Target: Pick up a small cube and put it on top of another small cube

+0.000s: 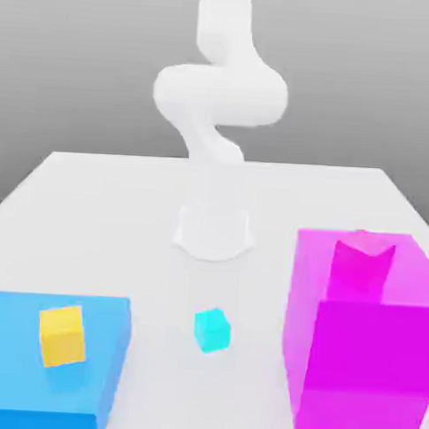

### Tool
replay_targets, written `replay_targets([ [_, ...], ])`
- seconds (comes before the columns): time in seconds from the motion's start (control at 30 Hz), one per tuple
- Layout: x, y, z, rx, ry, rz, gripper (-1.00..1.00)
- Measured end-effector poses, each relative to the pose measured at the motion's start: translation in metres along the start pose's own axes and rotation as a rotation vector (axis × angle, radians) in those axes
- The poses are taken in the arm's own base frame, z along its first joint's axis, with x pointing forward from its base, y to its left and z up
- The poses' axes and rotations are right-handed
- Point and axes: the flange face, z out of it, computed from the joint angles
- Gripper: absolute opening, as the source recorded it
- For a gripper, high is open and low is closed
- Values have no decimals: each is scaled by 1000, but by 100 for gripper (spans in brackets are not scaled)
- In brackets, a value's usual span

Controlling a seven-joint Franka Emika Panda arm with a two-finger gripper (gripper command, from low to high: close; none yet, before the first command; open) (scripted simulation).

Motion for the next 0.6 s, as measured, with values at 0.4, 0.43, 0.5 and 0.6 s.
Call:
replay_targets([
  [0.4,-187,-60,183,87,-384,-804,0],
  [0.43,-208,-61,194,99,-413,-874,0],
  [0.5,-251,-60,213,123,-471,-1015,0],
  [0.6,-317,-53,235,165,-554,-1227,0],
])
